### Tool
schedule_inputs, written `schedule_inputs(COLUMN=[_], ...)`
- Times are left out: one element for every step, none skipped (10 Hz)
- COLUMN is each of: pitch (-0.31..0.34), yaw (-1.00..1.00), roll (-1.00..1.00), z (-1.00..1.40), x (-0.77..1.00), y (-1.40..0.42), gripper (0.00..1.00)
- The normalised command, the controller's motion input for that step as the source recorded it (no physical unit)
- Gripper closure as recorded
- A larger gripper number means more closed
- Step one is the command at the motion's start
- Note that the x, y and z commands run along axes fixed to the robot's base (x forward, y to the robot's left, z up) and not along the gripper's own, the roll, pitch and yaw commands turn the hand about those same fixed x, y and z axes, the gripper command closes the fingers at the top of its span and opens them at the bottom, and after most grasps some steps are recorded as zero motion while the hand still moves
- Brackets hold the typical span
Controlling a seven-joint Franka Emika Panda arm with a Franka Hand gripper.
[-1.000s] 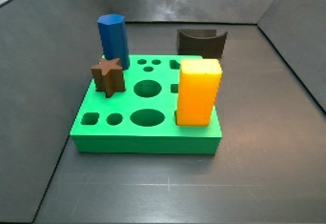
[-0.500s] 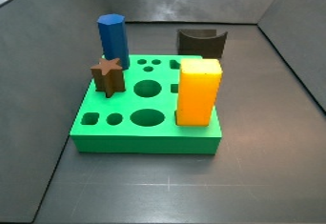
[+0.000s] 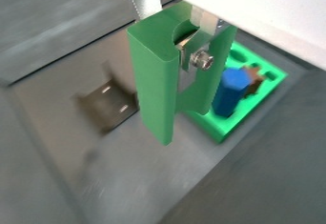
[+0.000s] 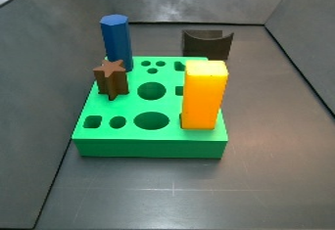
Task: Pick up the arch object. Move up. Move to above the board. Insert the arch object.
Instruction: Move to above the board.
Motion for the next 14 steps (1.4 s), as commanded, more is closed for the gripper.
schedule_inputs(pitch=[0.159, 0.158, 0.137, 0.132, 0.13, 0.13, 0.127, 0.132, 0.137, 0.145, 0.142, 0.144, 0.14, 0.109], yaw=[-0.41, -0.2, -0.08, -0.04, -0.02, -0.01, 0.0, 0.0, 0.0, 0.0, 0.01, 0.01, 0.01, 0.01], roll=[-0.14, -0.1, -0.06, -0.02, -0.01, -0.02, -0.01, 0.0, -0.01, 0.01, 0.02, 0.05, 0.06, 0.06], z=[0.03, 0.03, 0.03, 0.04, 0.04, 0.04, 0.05, 0.05, 0.06, 0.06, 0.07, 0.05, 0.04, 0.04], x=[0.37, 0.38, 0.39, 0.39, 0.4, 0.41, 0.41, 0.42, 0.44, 0.46, 0.48, 0.35, 0.27, 0.16], y=[-1.0, -1.0, -1.0, -1.0, -1.0, -1.0, -1.0, -1.0, -1.0, -1.0, -1.0, -0.63, -0.45, -0.23], gripper=[1.0, 1.0, 1.0, 1.0, 1.0, 1.0, 1.0, 1.0, 1.0, 1.0, 1.0, 1.0, 1.0, 1.0])
